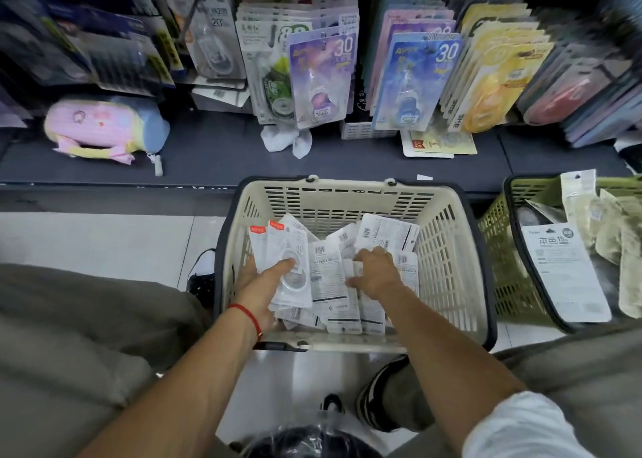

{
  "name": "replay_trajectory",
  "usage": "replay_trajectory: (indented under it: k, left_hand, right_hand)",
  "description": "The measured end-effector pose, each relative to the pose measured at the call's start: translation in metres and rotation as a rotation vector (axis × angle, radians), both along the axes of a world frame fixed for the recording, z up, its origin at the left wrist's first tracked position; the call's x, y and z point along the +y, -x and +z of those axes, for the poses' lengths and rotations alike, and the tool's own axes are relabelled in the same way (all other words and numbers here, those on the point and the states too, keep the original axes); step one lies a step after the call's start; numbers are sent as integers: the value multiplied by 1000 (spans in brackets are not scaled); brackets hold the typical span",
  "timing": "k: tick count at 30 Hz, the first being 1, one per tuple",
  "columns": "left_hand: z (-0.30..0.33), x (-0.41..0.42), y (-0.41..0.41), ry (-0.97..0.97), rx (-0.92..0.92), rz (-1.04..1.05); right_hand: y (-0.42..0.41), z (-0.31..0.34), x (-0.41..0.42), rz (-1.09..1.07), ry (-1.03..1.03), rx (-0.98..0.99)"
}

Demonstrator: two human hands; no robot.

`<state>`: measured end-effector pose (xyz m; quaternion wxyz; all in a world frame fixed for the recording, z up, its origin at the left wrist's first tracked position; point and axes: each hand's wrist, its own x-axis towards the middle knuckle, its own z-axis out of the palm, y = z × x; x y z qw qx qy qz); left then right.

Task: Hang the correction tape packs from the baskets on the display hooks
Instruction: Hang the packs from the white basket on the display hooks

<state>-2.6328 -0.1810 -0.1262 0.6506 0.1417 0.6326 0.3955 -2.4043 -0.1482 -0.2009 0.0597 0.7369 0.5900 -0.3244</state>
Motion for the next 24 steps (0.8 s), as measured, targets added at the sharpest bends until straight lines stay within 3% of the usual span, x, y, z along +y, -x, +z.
replay_trajectory:
  k: [5, 12, 17, 20, 24]
  left_hand:
    - [3, 0, -4, 8, 27, -18]
    - [8, 2, -17, -6, -7, 24]
    - [16, 1, -27, 13, -52, 23]
    - [28, 3, -34, 84, -240, -63]
    - [45, 10, -33, 26, -616, -107]
  right_hand:
    - [-20, 11, 0, -118, 35, 247]
    - [-40, 77, -7, -184, -184, 414]
    - [-41, 126, -16, -177, -622, 314]
    - [-21, 145, -23, -84, -887, 328]
    - [12, 144, -43, 315, -1053, 261]
